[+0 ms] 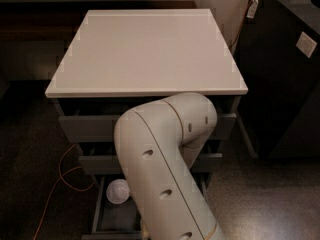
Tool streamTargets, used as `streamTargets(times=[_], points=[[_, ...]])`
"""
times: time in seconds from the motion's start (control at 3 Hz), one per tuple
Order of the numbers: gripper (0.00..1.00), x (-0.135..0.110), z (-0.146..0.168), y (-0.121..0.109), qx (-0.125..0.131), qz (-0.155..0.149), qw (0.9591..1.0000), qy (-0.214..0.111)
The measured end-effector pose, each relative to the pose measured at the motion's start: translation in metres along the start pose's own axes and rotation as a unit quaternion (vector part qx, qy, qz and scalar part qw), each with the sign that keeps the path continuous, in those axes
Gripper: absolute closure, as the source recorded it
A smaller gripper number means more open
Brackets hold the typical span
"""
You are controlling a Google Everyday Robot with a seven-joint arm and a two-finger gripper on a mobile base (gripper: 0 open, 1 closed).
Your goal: Pick green can from bottom drawer and place on counter
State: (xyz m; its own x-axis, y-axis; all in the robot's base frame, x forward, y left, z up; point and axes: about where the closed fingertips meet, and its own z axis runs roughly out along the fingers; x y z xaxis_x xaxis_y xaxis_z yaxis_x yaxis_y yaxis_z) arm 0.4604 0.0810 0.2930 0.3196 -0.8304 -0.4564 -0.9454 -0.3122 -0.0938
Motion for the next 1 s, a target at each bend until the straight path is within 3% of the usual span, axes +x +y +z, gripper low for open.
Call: streamTargets(times=[0.33,0.67,1.0], points=[[0.00,0.027,-0.004,-0.005,-0.015,-0.036,0.9930,0.112],[0.00,0.043,-0.009,-0.007,-0.030,-0.070,0.9830,0.167],[0.00,0.053,-0.008,0.001,-0.061,-0.115,0.9715,0.198]])
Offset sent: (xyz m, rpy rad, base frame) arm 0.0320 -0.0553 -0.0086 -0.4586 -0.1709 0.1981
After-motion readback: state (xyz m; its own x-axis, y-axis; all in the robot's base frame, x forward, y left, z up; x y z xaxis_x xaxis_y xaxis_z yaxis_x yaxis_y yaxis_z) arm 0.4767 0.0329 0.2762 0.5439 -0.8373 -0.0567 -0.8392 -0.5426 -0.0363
